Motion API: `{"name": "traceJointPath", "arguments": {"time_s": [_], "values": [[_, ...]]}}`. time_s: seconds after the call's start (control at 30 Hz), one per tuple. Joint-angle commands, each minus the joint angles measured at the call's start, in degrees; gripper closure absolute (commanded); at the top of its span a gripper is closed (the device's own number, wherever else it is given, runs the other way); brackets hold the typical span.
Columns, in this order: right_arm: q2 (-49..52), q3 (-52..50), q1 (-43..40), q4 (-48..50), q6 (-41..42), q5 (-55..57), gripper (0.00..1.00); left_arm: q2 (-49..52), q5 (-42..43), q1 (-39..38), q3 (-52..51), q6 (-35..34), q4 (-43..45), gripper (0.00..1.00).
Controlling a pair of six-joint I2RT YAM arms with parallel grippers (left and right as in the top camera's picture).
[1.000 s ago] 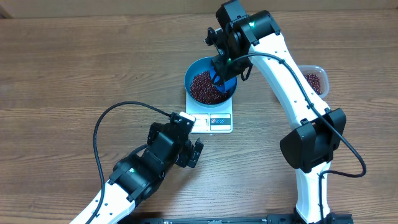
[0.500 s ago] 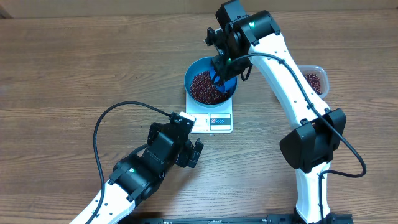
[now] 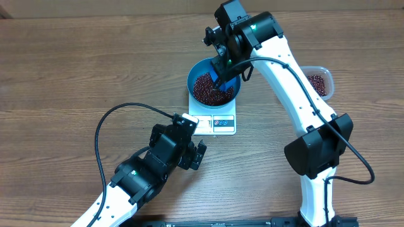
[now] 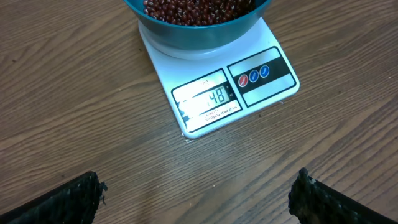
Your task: Scoop item into bowl and weigh 150g on scale
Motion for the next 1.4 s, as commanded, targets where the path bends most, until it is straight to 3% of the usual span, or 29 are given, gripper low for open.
{"name": "traceJointPath", "arguments": {"time_s": [0.0, 1.37], "values": [[-3.0, 2.1, 0.3, 0.3, -0.3, 1.2, 0.96, 0.3, -1.0, -0.4, -0.4, -1.0, 0.0, 0.0], [-3.1, 2.1, 2.1, 0.3, -0.3, 4.6, 0.96, 0.3, -1.0, -0.4, -0.4, -1.0, 0.0, 0.0]]}}
